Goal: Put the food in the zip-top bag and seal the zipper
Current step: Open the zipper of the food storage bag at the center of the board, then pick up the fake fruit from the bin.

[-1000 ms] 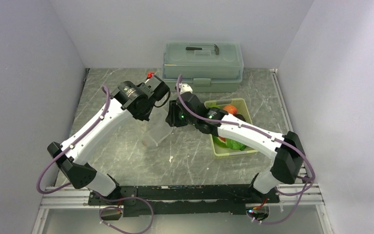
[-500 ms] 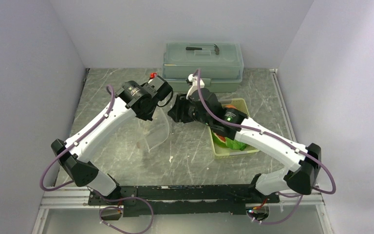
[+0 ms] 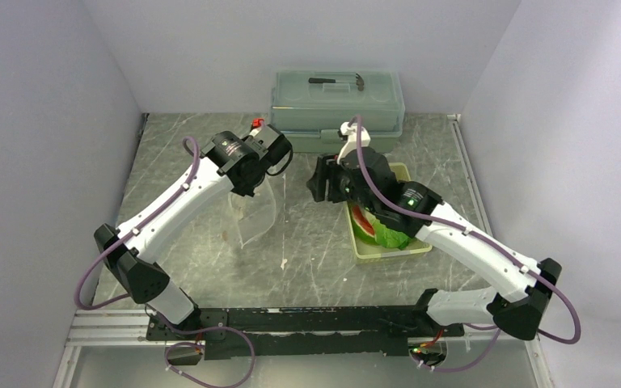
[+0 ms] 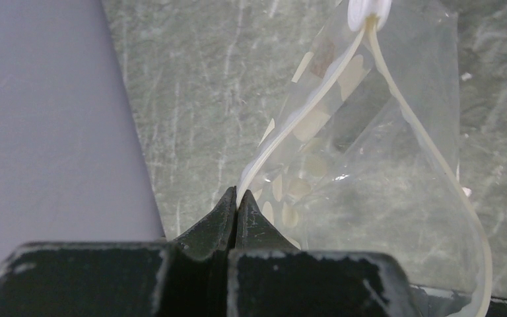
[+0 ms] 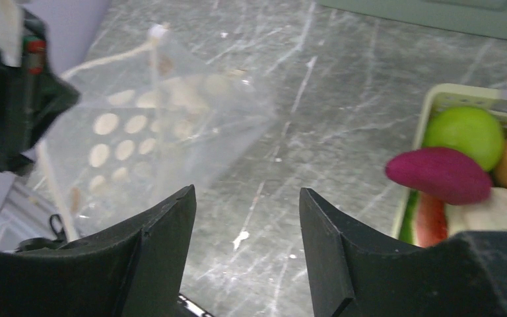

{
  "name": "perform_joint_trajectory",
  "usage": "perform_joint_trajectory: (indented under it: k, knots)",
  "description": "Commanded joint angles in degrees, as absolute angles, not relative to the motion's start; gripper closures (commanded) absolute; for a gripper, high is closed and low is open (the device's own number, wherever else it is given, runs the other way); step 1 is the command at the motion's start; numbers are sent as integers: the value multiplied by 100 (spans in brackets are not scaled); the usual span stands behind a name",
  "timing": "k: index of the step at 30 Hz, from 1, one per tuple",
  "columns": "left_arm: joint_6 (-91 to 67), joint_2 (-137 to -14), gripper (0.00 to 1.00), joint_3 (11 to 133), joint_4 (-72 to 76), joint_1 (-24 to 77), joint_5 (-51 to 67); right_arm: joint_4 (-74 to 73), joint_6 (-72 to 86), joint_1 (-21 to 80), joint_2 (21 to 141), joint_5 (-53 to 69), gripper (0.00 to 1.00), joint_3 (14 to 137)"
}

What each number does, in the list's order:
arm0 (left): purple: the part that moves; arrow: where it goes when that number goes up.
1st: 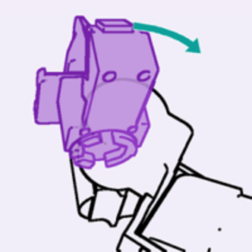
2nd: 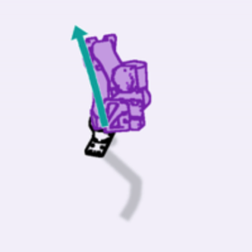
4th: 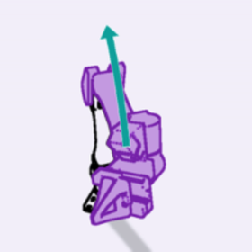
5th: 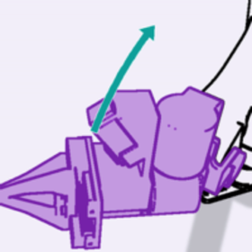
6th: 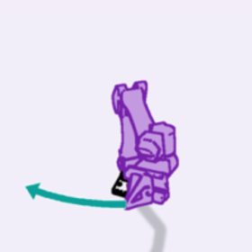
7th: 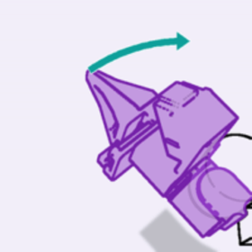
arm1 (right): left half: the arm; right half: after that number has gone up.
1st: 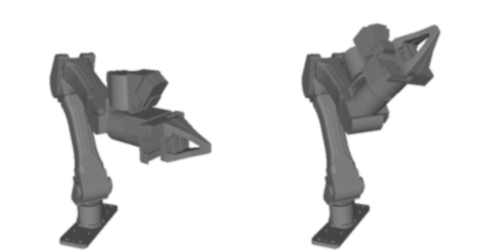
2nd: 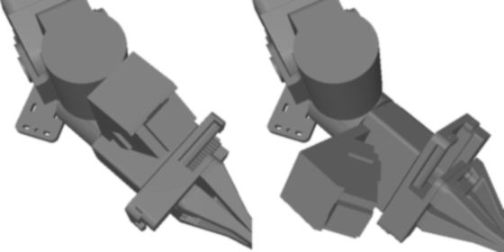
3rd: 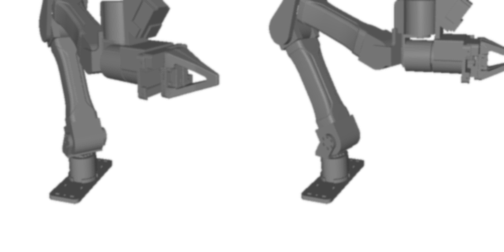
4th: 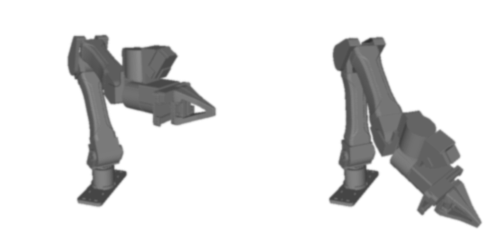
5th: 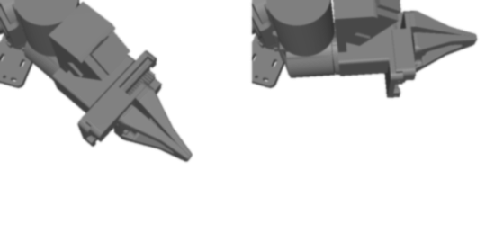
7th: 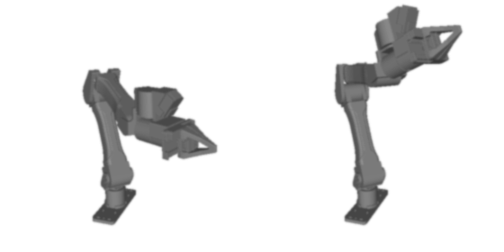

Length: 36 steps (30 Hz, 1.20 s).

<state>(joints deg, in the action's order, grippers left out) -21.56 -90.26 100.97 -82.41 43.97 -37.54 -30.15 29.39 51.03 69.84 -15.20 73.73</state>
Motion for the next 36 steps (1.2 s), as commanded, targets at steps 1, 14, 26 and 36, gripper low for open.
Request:
perform_joint_trajectory:
  k: [1, 14, 26, 36]
  knots:
    - [-2041, -9094, 100, 10528, -8521, 4413, -4640, -3425, 2636, 4717, 6659, -1787, 34, 7128]
    - [-2078, -9176, 100, 10500, -8684, 4416, -5414, -3611, 2461, 3706, 6778, -1580, 14, 6581]
    - [-2444, -9470, 100, 10122, -8457, 4579, -4626, -3515, 2599, 2559, 7474, -1249, 8, 6748]
    - [-2388, -9514, 100, 10042, -8277, 4645, -4328, -3030, 2564, 1891, 8318, -1629, 8, 6913]
